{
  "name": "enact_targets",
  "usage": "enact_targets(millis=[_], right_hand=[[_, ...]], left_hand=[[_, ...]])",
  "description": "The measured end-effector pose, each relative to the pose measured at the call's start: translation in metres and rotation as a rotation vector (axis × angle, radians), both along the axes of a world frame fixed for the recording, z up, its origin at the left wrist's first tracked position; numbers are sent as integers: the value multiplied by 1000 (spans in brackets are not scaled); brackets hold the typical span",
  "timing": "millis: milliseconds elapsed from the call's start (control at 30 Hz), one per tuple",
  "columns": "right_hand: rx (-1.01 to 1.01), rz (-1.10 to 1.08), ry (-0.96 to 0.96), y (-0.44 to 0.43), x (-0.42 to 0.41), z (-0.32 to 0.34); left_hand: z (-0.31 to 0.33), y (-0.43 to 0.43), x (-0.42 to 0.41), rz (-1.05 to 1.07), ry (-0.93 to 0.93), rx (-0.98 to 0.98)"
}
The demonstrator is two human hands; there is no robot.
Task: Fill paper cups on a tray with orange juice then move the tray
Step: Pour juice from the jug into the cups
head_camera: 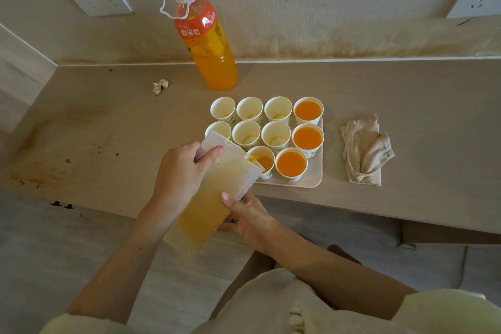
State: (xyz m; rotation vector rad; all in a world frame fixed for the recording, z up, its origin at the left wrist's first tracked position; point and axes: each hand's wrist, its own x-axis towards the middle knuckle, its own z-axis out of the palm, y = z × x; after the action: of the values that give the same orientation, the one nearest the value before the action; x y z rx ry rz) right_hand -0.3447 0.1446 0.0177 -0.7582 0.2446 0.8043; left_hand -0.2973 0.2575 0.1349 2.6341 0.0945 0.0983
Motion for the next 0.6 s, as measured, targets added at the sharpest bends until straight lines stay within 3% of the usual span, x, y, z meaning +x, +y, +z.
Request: enact_targets(millis=[600], right_hand=[[-5,6,7,-1,0,-2]], left_hand=[[-4,0,0,3,7,1]])
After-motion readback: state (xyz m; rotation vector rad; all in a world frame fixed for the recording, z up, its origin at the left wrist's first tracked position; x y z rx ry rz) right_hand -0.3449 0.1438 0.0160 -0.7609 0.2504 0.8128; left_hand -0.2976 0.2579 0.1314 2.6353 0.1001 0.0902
